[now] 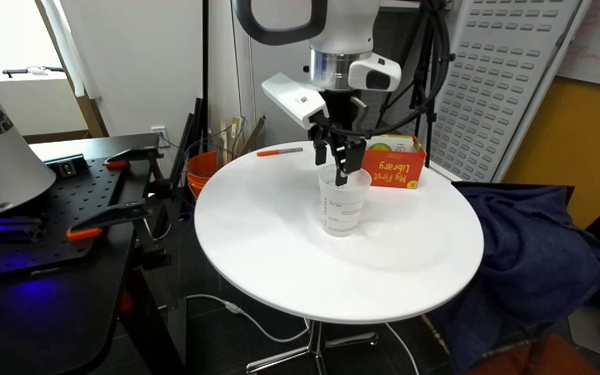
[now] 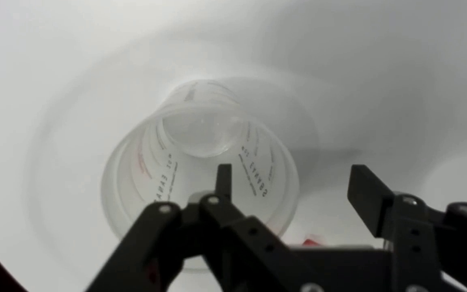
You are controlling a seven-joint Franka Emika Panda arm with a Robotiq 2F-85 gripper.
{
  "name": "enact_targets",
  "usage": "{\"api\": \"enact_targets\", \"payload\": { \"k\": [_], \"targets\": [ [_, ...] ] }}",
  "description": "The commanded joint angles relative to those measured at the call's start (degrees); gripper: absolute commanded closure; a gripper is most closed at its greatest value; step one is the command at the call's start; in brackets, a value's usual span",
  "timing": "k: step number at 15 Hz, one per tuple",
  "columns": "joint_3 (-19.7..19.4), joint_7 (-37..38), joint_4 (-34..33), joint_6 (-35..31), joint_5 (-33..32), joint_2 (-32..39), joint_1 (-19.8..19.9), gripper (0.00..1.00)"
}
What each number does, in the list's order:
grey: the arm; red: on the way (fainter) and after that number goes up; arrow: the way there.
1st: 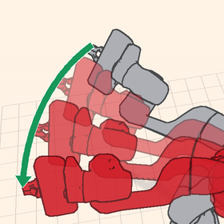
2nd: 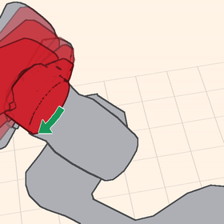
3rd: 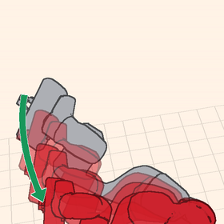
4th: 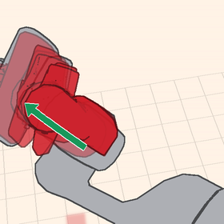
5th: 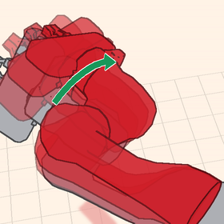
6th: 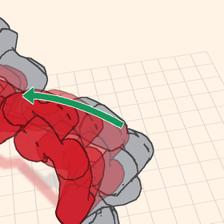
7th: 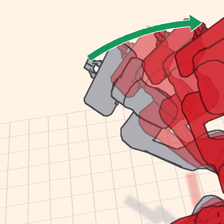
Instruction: Slide the colourless container from the right to the left, then put the marker in the container
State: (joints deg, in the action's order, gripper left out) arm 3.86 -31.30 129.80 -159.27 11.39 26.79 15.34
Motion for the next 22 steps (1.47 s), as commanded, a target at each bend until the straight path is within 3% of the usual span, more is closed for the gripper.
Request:
{"api": "enact_targets", "payload": {
  "k": [1,7,22],
  "targets": [
    [1.6,0.3,-2.9,0.6,-1.5,2.2,1.8,0.55],
    [1.1,1.6,-4.7,0.7,-3.6,3.5,1.1,0.99],
    [-2.0,13.6,1.1,2.0,-6.7,-2.2,-3.9,0.99]
  ]
}}
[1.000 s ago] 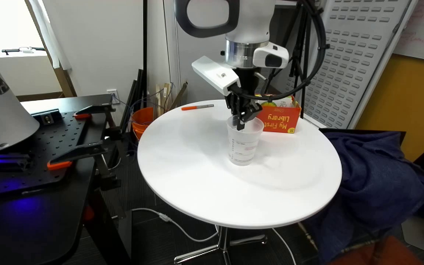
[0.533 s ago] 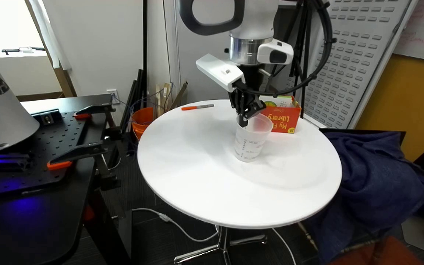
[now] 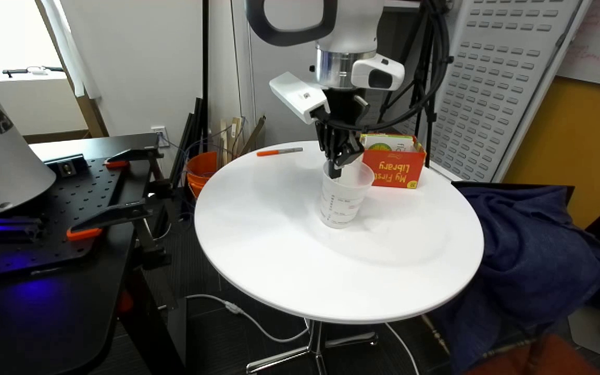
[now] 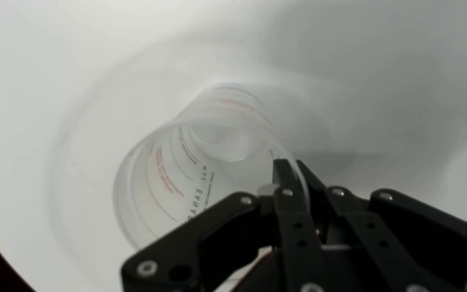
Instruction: Slide the colourless container from the right to the left, then put the marker in the container
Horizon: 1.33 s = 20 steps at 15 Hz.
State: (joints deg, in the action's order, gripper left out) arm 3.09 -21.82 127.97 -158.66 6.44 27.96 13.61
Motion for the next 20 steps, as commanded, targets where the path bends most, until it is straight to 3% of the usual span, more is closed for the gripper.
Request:
{"api": "enact_targets", "payload": {
  "k": [1,20],
  "targets": [
    [-1.4,5.3,3.5,1.1,-2.1,-3.7,-3.0,0.99],
    [-0.9,16.5,1.2,3.6,-7.0,-2.2,-16.4,0.99]
  ]
}}
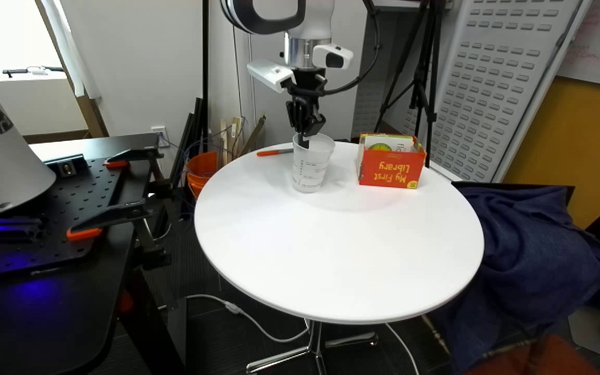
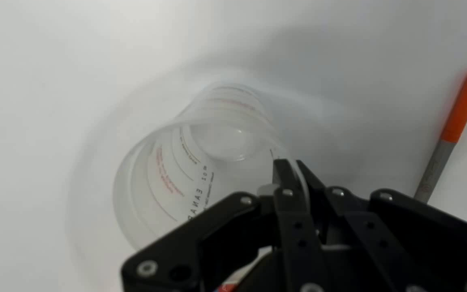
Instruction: Slide the colourless container from the right to the left, then put the marker in the container
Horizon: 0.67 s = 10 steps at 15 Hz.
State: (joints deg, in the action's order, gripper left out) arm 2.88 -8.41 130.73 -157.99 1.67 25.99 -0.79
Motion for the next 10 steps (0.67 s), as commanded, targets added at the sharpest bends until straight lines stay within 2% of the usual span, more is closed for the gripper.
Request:
{"api": "enact_targets", "payload": {
  "k": [1,10],
  "targets": [
    [-0.7,3.4,-1.8,3.1,-2.5,0.0,-2.5,0.99],
    [0.3,4.3,-5.7,5.6,-2.9,2.2,-5.0,0.99]
  ]
}}
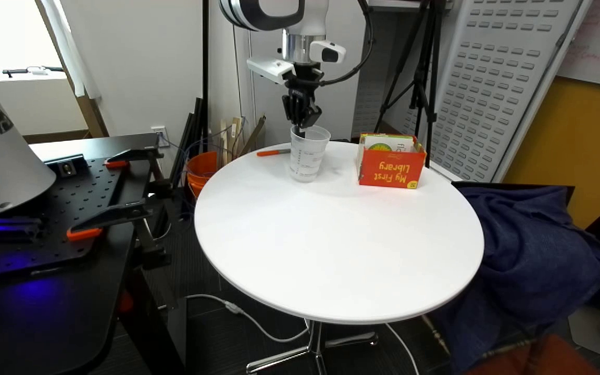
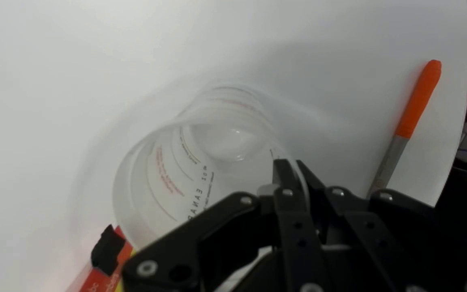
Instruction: Slide the colourless container from the right to the left, then put the marker in the container
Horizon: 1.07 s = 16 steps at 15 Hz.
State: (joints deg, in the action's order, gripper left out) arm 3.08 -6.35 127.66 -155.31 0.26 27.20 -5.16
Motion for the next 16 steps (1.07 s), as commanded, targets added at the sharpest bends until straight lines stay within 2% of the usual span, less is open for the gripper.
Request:
{"api": "enact_targets", "payload": {
  "k": [1,2,3,12,16],
  "targets": [
    [0.3,2.1,-3.1,3.5,-1.4,1.2,-0.7,0.99],
    [0.3,2.2,-3.6,4.0,-1.4,1.5,-0.9,0.69],
    [0.4,2.2,-4.0,4.3,-1.3,1.8,-0.9,0.68],
    [-0.4,5.9,-5.9,5.7,-1.8,1.8,-3.2,0.02],
    [-1.0,9.3,-5.3,5.4,-2.6,0.4,-5.0,0.0]
  ]
}}
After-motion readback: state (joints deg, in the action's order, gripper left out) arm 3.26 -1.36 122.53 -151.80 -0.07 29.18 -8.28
